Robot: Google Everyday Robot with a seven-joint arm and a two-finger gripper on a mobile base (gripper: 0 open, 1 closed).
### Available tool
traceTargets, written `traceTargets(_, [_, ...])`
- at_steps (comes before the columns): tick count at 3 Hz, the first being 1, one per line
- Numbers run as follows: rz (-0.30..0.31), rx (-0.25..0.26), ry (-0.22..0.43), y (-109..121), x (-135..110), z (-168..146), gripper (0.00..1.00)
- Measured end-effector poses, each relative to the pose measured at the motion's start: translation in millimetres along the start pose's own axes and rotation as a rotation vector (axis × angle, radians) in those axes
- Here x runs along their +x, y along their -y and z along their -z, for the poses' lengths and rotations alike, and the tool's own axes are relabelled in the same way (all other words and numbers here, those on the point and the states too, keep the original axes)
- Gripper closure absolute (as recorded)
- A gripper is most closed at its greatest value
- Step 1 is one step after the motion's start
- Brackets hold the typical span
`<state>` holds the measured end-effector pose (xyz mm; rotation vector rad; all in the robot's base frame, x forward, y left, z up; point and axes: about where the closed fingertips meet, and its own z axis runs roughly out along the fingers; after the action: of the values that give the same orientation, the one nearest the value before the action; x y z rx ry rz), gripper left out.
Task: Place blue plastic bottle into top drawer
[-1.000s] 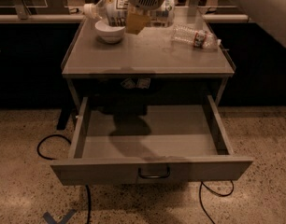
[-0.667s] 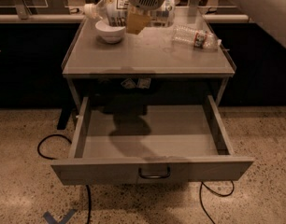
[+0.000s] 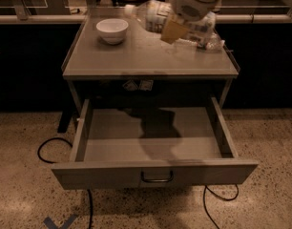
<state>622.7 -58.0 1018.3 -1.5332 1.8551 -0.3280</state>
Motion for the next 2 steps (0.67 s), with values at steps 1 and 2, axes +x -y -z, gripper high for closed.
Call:
traceTargets(1, [-0.128, -0.060, -0.048, -29.5, 59.4, 8.5, 1.00])
traceTargets(2, [-0.128, -0.060, -0.048, -29.5, 59.4, 8.5, 1.00])
